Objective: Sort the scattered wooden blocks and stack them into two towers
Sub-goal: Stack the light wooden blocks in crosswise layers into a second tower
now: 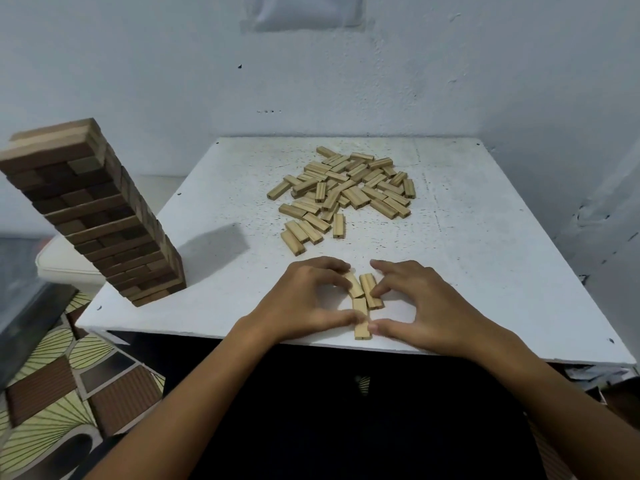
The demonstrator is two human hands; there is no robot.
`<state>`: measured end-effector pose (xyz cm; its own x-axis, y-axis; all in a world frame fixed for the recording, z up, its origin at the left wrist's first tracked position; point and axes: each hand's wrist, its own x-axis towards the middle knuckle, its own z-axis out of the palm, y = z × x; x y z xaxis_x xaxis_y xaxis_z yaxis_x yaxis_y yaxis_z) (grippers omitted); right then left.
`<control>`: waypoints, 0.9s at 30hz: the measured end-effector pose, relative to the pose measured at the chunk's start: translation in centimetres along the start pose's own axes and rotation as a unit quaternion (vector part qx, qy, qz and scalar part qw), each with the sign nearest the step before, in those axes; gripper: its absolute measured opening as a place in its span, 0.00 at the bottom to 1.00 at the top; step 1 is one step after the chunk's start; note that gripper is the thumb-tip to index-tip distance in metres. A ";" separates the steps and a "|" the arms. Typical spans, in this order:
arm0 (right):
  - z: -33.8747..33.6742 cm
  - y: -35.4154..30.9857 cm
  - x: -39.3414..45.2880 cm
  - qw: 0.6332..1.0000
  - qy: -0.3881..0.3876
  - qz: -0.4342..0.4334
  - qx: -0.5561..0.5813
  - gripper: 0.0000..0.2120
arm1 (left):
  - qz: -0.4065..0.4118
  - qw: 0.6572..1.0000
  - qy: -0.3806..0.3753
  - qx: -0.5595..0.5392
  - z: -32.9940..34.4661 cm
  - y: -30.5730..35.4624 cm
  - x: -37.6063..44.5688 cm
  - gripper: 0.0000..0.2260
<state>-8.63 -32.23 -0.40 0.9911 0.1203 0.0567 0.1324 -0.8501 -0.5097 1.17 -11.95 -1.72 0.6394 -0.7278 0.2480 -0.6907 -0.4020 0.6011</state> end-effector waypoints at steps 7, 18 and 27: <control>0.0 -0.3 0.3 1.000 -0.020 0.012 -0.019 0.24 | 0.010 1.000 -0.020 -0.013 -0.2 0.2 -0.4 0.24; 0.8 -0.4 0.9 0.999 0.001 0.002 -0.037 0.30 | -0.020 0.996 0.080 0.021 -0.4 -1.1 0.4 0.08; 2.4 0.0 2.1 0.997 0.077 -0.008 -0.031 0.27 | 0.001 0.998 0.046 -0.031 -0.7 -1.3 -0.6 0.08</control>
<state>-6.60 -30.80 -2.34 0.9787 0.0579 0.1968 0.1433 -0.8795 -0.4538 1.93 -10.64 -2.10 0.6689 -0.6726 0.3165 -0.6716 -0.3643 0.6452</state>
